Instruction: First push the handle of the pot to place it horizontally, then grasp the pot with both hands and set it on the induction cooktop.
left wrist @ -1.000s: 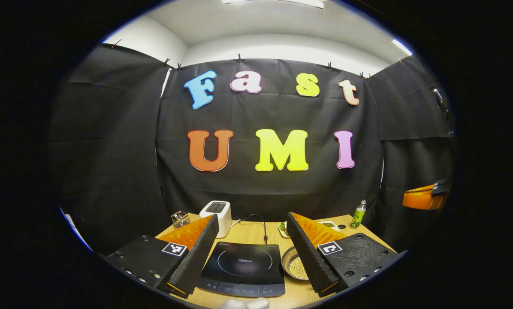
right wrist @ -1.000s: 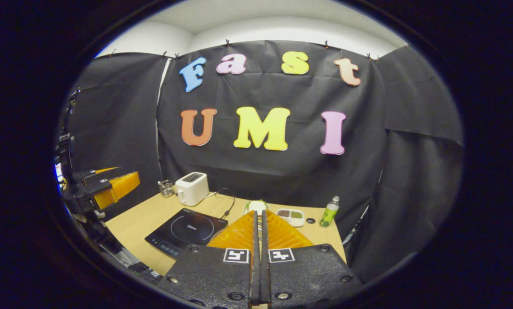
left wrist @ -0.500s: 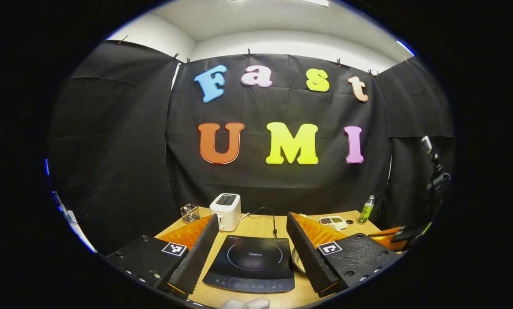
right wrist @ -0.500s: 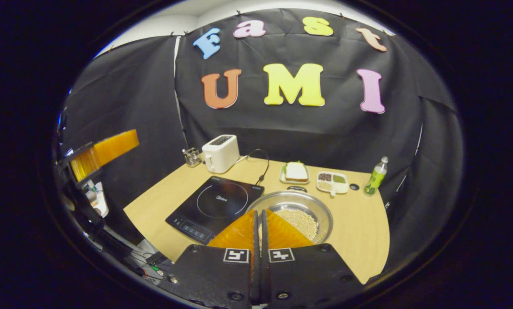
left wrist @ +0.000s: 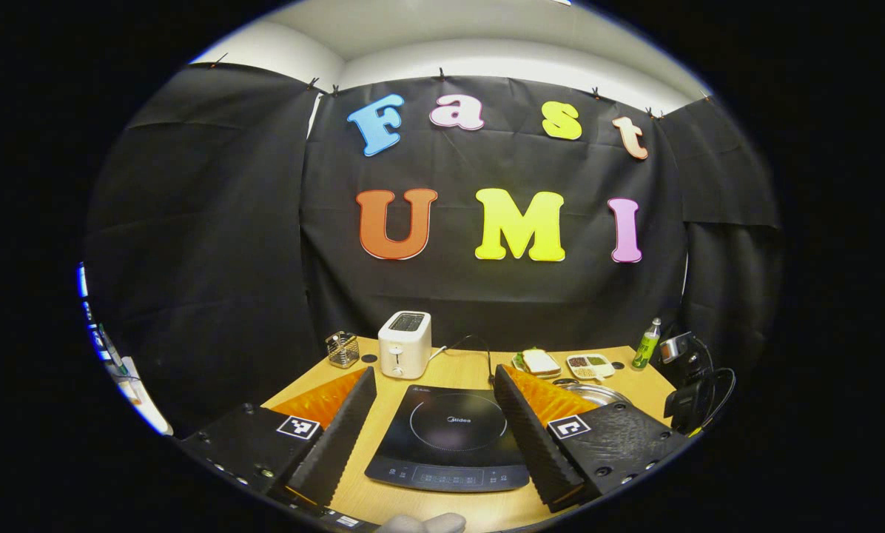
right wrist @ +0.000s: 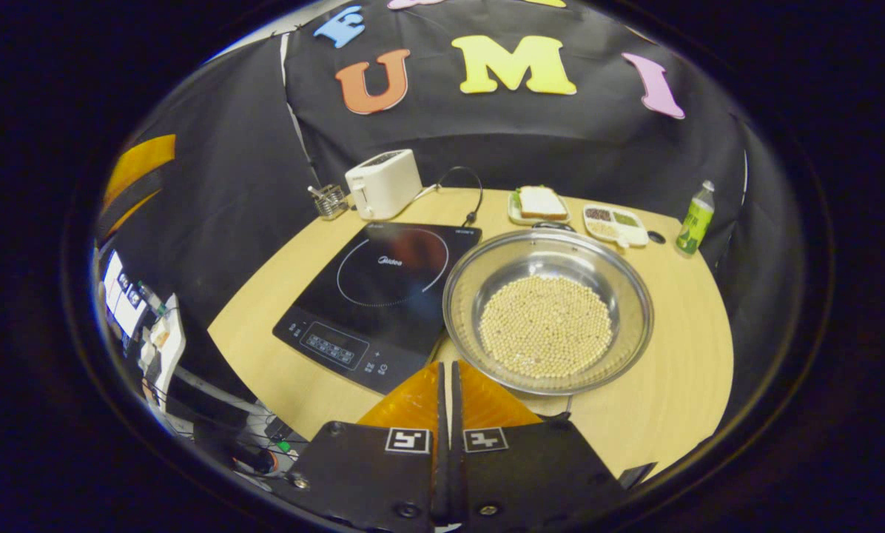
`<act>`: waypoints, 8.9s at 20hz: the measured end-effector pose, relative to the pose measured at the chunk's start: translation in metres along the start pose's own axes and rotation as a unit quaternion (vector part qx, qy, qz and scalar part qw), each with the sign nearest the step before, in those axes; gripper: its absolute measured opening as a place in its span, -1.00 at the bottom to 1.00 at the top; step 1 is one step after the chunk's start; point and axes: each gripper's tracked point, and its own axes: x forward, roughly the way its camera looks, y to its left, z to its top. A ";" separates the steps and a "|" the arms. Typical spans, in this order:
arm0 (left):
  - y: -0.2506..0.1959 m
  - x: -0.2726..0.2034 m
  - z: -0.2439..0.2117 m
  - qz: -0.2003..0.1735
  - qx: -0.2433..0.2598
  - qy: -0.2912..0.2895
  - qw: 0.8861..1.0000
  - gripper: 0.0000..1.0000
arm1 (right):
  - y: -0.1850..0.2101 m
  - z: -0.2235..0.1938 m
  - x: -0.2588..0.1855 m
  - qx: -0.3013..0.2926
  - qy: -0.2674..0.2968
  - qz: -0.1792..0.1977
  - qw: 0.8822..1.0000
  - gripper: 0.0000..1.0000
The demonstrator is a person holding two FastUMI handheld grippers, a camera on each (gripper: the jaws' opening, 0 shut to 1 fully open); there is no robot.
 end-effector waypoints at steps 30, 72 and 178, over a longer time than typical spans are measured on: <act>-0.010 0.001 0.007 -0.029 0.008 -0.021 0.999 0.92 | -0.092 -0.060 0.027 0.047 0.060 -0.075 0.994 -0.93; -0.109 0.047 -0.002 0.019 0.022 -0.001 1.000 0.91 | -0.312 -0.008 0.030 -0.030 0.085 -0.137 0.986 -0.99; 0.060 0.222 -0.175 -0.033 0.066 0.250 0.966 0.15 | -0.043 0.133 0.113 0.079 0.005 -0.136 0.988 0.05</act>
